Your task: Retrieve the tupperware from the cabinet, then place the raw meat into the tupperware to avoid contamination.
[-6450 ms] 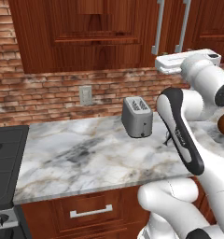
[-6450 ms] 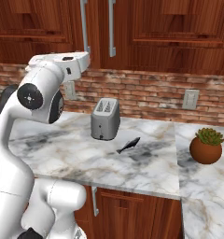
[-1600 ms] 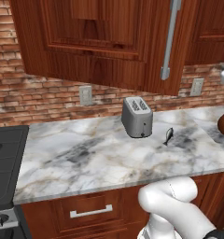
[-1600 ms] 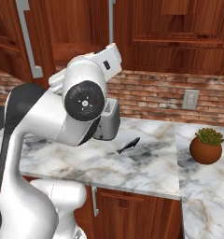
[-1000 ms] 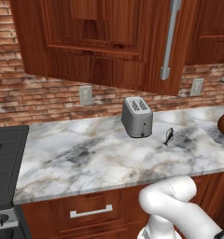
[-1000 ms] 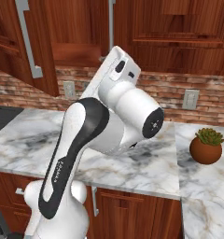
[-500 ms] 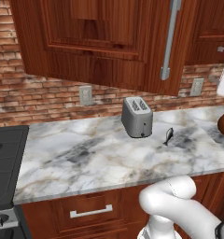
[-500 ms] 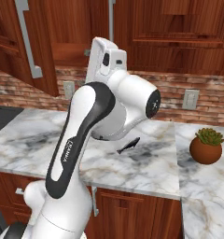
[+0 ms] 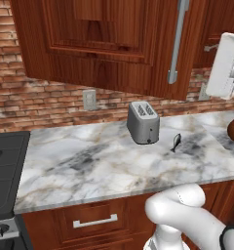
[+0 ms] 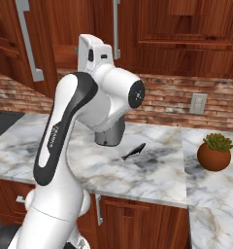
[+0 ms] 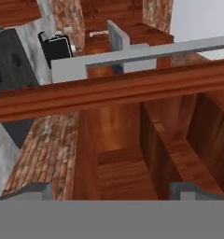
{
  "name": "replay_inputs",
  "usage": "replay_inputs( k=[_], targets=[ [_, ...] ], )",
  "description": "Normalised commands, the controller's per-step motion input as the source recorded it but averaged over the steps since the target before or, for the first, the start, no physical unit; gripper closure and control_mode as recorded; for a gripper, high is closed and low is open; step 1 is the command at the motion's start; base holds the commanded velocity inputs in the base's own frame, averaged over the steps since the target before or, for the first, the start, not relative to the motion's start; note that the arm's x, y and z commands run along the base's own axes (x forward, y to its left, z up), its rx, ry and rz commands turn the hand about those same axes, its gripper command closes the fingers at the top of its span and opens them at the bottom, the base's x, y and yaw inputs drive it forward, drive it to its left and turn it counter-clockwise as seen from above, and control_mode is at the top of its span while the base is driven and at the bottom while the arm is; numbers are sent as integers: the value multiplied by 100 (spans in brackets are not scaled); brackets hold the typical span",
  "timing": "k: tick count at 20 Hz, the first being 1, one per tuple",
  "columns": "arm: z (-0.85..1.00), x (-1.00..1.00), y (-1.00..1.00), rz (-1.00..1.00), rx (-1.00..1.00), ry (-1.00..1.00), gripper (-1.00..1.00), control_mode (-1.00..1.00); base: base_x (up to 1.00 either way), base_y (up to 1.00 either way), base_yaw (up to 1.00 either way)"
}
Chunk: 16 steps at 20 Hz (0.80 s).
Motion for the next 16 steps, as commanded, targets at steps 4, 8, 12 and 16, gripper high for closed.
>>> replay_inputs(
  k=[4, 8, 12, 16],
  targets=[
    [-8, 57, 13, 1, -2, 0, -100, -100, 0, 0, 0],
    [-7, 56, 21, 0, -1, 0, -100, -100, 0, 0, 0],
    [0, 35, 31, 3, -1, -1, -100, -100, 0, 0, 0],
    [8, -21, 41, 6, -6, -6, -100, -100, 0, 0, 0]
  ],
)
